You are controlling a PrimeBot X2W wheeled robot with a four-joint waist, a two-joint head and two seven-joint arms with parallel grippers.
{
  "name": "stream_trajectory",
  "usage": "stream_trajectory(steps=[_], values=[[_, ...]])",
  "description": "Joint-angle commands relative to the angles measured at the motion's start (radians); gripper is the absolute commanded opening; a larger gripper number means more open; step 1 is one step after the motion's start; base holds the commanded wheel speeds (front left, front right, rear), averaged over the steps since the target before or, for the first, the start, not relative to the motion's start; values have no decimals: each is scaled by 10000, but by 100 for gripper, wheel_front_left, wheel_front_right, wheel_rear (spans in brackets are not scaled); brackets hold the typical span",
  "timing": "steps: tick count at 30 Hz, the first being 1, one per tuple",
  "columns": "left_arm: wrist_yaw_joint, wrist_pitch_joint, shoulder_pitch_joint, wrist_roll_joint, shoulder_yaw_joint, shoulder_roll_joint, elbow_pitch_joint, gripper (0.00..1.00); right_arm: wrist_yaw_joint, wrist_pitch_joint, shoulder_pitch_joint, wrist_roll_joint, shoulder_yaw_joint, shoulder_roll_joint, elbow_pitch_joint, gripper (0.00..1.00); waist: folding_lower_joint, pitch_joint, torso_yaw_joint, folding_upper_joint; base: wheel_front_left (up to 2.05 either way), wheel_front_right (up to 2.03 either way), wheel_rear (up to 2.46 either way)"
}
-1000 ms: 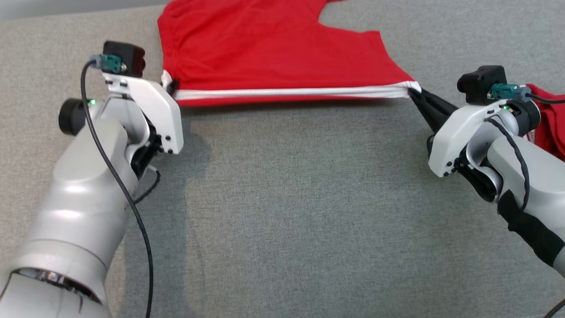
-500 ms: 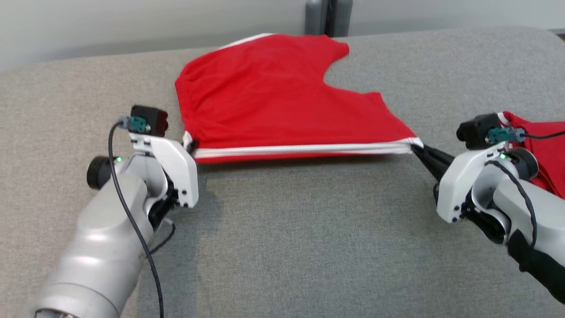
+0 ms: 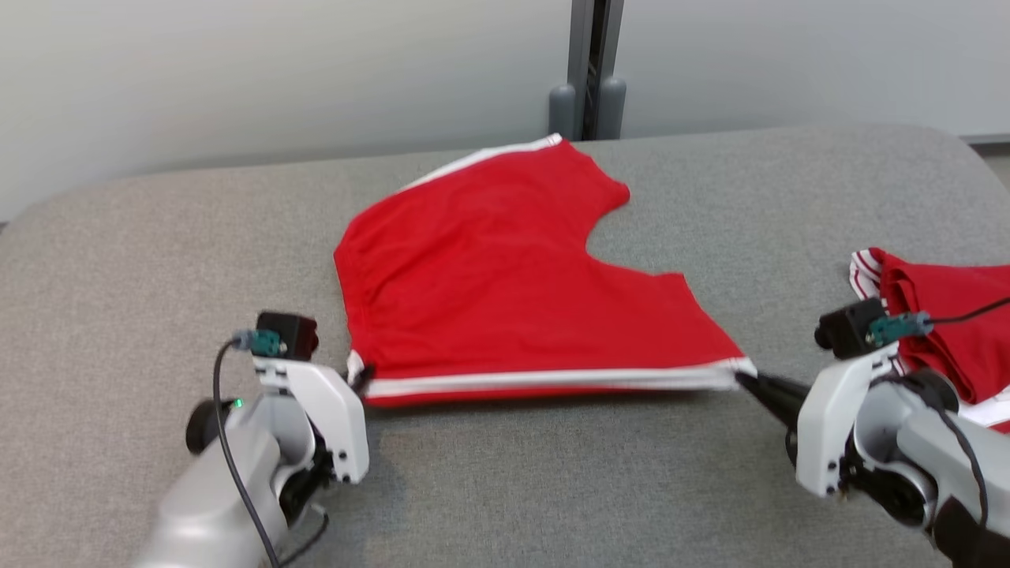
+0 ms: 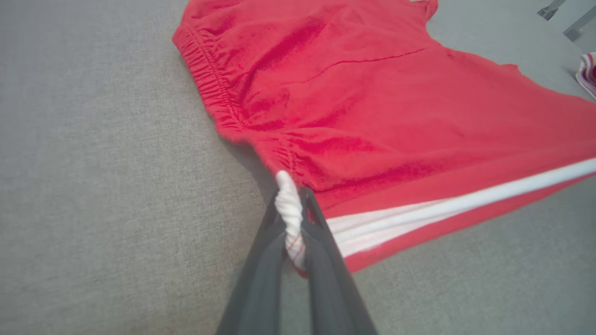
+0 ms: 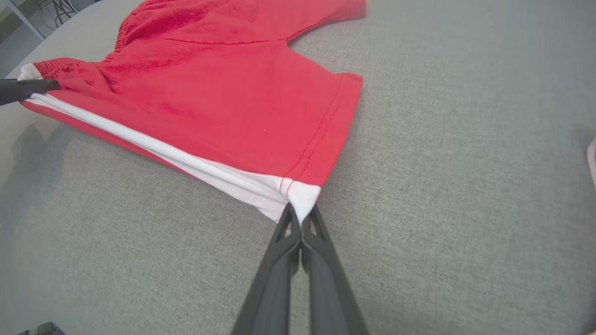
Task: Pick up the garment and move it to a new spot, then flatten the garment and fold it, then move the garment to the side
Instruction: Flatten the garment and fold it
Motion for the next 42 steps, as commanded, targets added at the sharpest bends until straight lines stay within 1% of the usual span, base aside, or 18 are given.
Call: stream_trajectory(steps=[1,9,17,24,25,28,32,37,40,42], values=[[15,-48,391,-138,15,82,-106,0,-32,237,360,89,20,-250,-229,0,0,-271,23,-1,0,0,0],[30,-318,1880,-668,107,186,-1004,0,-31,1492,1393,387,15,-1066,-1517,0,0,-950,63,-1,0,0,0],[440,-418,3190,-1034,237,274,-2365,0,-31,2273,2079,795,15,-1997,-2581,0,0,-1255,222,-1,0,0,0],[1020,-167,4480,-1447,374,606,-4133,0,-29,2683,2484,1284,16,-2757,-3357,0,0,-1354,310,-1,0,0,0],[1020,-167,4480,-1447,374,606,-4133,0,-29,2683,2484,1284,16,-2757,-3357,0,0,-1354,310,-1,0,0,0],[1305,-11,5055,-1583,401,847,-5096,0,-29,2968,2667,1535,16,-3087,-3724,0,0,-1345,344,-1,0,0,0],[1739,388,5801,-1769,397,1198,-6437,0,-29,3262,2892,1814,21,-3558,-4218,0,0,-1301,387,-1,0,0,0],[2241,1173,6527,-1955,232,1736,-8036,0,-29,3640,3069,2069,13,-4125,-4829,0,0,-1183,466,-1,0,0,0],[2541,1422,6673,-1953,253,1981,-8749,0,-29,3657,2917,2046,-111,-4284,-5118,0,0,-1096,467,-1,0,0,0],[2681,1566,6688,-2099,325,1967,-9136,0,-29,3570,2753,2019,-286,-4326,-5210,0,0,-1028,478,-1,0,0,0]])
